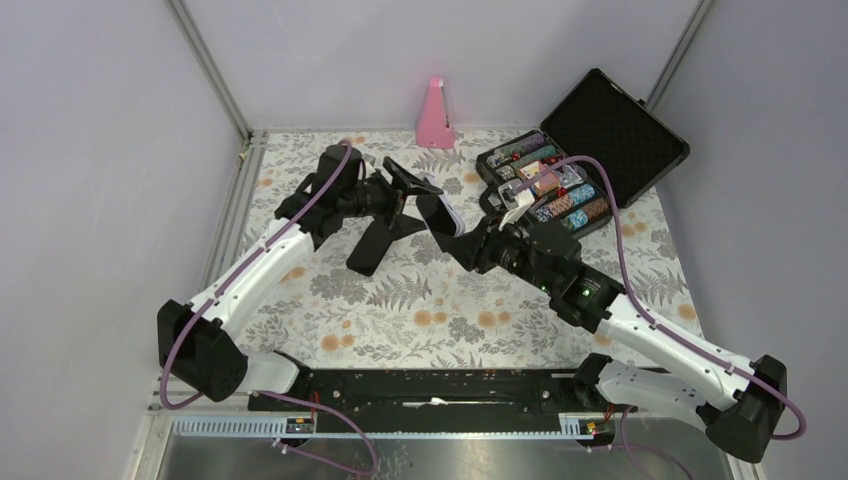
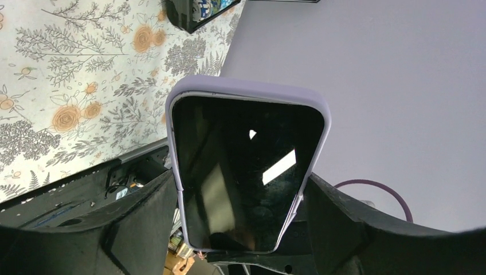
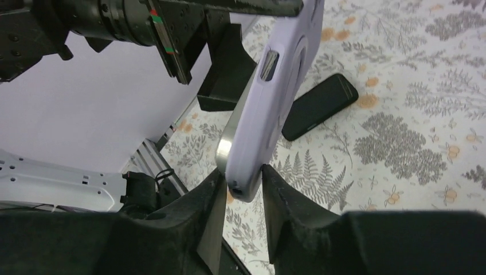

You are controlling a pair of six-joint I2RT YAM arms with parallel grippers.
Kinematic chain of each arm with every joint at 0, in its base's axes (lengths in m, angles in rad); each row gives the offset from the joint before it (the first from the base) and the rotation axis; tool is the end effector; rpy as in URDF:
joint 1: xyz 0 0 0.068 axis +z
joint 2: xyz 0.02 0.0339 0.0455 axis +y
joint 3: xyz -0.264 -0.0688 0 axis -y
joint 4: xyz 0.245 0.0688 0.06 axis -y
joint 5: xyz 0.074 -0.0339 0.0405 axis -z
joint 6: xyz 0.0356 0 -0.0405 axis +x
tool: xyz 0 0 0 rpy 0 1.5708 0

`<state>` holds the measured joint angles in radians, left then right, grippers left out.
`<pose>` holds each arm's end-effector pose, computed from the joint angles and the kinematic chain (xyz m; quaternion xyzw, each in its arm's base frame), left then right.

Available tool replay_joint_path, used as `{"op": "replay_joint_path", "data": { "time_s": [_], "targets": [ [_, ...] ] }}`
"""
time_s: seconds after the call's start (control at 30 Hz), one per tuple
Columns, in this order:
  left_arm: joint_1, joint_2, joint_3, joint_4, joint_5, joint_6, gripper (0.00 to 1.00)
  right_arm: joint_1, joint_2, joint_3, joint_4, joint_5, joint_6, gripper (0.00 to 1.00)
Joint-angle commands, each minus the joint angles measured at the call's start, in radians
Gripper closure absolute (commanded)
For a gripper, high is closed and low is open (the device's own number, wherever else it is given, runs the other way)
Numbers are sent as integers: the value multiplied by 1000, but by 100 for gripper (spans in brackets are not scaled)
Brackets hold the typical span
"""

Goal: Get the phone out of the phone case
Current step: Remove the phone case from the phone.

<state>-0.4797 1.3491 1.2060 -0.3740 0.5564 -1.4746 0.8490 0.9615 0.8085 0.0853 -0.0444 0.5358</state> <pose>0.2607 -0.1568 0.3440 -0.2753 0.7963 -0.5335 0.0737 0.1505 0.1733 0.3445 -0.1289 0.7192 0.4482 0.5151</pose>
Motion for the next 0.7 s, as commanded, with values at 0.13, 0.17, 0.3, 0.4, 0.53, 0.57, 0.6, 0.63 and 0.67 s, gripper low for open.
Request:
{"op": "replay_joint_path", "data": {
  "time_s": [0.13, 0.17, 0.3, 0.4, 0.53, 0.57, 0.6, 0.63, 0.67],
  "targets": [
    [-2, -28, 114, -92, 17, -16, 100, 5, -21, -19, 136, -109, -143, 68],
    [-2, -27, 117, -92, 17, -18, 100, 5, -18, -13, 117, -132, -159, 55],
    [-2, -24, 126, -92, 15, -21, 100, 5, -8, -9, 68, -111, -183, 38],
    [-2, -23, 124, -92, 12, -23, 100, 5, -4, -27, 102, -90, -176, 50],
    [-2, -23, 117, -92, 9, -25, 100, 5, 0, -53, 153, -78, -149, 61],
    [-2, -25, 117, -92, 8, -28, 100, 5, 5, -53, 149, -82, -151, 57],
    [-2, -25, 117, -92, 6, -29, 100, 6, 9, -50, 140, -83, -155, 51],
    [-2, -25, 119, -92, 6, -29, 100, 6, 13, -51, 135, -79, -160, 45],
    [-2, -24, 120, -92, 6, -30, 100, 5, 16, -52, 136, -75, -168, 42]
  ]
}}
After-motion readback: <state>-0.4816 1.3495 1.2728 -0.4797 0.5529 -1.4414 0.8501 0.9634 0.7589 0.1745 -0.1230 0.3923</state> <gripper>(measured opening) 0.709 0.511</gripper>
